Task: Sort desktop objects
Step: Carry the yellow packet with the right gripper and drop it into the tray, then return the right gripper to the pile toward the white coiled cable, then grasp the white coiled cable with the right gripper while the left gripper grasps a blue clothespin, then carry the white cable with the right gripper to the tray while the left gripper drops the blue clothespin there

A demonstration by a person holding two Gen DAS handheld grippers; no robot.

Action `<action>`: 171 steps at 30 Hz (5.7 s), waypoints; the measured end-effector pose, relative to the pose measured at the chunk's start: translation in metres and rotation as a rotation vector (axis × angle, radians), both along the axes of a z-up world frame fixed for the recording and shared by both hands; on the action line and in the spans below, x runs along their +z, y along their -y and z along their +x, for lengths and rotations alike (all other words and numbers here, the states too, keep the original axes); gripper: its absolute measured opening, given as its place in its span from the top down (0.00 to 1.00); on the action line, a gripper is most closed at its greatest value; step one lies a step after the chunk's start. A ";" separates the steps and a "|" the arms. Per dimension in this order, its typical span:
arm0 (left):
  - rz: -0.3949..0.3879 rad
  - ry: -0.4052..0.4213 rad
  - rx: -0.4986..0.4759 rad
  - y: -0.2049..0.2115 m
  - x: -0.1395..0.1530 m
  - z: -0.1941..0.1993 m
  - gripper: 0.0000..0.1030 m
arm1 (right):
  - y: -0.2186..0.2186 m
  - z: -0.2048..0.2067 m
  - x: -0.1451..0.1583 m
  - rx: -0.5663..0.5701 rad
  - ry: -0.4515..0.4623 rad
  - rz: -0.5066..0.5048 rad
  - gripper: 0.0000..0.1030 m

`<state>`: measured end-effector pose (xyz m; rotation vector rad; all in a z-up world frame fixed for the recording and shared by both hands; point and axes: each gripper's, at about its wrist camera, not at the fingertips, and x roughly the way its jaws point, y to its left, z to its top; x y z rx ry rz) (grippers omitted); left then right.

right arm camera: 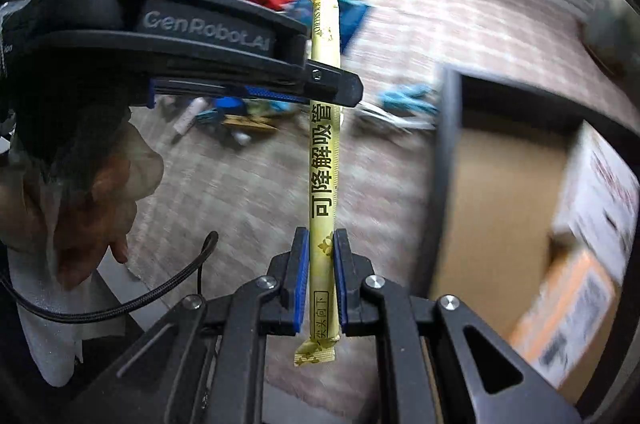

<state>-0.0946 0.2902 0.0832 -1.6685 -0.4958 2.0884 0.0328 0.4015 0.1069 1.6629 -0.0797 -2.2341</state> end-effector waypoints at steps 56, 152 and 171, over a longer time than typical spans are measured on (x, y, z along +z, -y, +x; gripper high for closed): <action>-0.153 0.061 0.374 0.194 -0.059 -0.048 0.66 | 0.158 -0.202 -0.052 0.148 0.130 -0.026 0.76; -0.163 0.049 0.459 0.177 -0.075 0.066 0.95 | 0.084 -0.027 -0.040 0.199 0.076 -0.070 0.82; -0.027 -0.088 0.183 0.008 -0.005 0.021 0.95 | -0.050 -0.042 0.000 -0.055 -0.026 -0.038 0.82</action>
